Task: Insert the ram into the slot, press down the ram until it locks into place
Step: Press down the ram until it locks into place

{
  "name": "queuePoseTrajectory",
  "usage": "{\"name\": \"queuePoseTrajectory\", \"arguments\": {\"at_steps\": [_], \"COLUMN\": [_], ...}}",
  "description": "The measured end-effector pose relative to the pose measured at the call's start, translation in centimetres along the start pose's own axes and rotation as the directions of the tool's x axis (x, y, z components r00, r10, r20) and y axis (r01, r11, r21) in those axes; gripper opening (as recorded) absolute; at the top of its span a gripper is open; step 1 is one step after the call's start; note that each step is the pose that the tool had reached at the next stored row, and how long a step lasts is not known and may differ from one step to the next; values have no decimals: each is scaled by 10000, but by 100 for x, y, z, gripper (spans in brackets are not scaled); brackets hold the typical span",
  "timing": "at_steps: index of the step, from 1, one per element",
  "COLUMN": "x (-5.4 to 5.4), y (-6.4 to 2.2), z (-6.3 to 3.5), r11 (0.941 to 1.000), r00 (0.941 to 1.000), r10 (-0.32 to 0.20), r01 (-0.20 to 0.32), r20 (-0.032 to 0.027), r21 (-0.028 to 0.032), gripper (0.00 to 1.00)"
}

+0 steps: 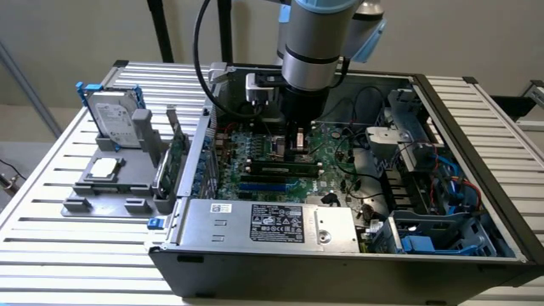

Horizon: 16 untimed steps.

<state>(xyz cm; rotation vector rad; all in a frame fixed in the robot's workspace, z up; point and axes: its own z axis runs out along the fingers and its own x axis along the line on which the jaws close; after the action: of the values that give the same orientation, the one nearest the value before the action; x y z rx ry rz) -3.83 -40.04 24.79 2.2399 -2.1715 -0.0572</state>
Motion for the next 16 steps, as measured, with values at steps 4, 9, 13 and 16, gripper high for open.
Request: {"name": "queuePoseTrajectory", "arguments": {"at_steps": [4,9,13,16], "x": [-3,-38,-42,-43], "y": [0,-5,-6,-8], "z": [8,95,118,151], "r11": [10000,10000,10000,10000], "r00": [10000,10000,10000,10000], "r10": [0,0,1,2], "r01": [0,0,-1,-2], "r20": [-1,-2,-29,-42], "r21": [0,4,4,4], "gripper": [11,11,11,11]}}
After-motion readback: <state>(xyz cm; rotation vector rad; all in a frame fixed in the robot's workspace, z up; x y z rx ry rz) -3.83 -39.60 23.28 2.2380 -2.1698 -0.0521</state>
